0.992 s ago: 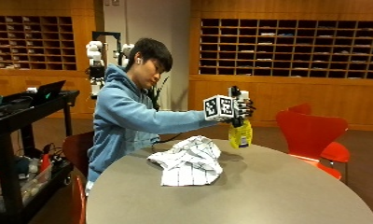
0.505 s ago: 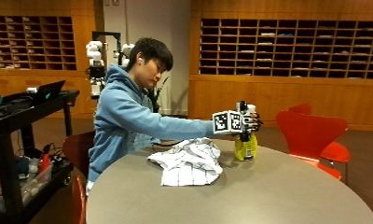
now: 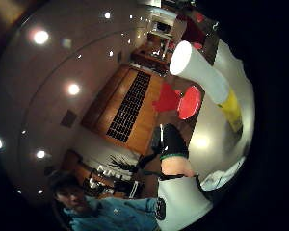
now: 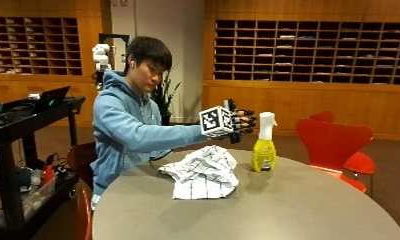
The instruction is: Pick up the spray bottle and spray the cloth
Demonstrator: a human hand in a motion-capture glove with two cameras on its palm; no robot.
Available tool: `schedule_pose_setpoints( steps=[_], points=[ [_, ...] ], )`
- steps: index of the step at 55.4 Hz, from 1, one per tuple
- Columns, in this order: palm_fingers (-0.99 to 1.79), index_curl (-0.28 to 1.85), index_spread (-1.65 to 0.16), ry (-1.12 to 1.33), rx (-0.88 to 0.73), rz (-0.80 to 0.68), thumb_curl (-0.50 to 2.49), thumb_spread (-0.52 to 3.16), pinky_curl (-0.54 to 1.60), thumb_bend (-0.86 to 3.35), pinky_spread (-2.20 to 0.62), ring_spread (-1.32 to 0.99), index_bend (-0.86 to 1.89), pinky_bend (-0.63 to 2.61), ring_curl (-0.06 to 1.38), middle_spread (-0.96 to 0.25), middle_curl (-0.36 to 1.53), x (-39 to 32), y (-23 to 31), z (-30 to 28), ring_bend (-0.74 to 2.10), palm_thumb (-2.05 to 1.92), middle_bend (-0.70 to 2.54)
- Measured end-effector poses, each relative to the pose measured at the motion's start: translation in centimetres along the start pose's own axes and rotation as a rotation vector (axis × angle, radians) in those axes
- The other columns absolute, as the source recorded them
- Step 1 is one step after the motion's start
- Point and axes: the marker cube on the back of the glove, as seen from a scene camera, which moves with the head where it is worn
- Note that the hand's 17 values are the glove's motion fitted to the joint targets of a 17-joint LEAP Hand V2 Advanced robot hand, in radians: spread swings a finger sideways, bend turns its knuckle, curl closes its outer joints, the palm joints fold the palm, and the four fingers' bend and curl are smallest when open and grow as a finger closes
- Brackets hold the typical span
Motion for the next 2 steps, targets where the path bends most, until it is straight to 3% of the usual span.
schedule_pose_setpoints(
  steps=[2],
  points=[
    [0.51,0.24,-0.25,0.001,0.007,-0.010,0.64,0.77,0.40,-0.04,0.02,-0.13,0.03,0.52,0.44,-0.13,0.46,-0.37,0.49,-0.98,0.54,0.78,0.35]
  ],
)
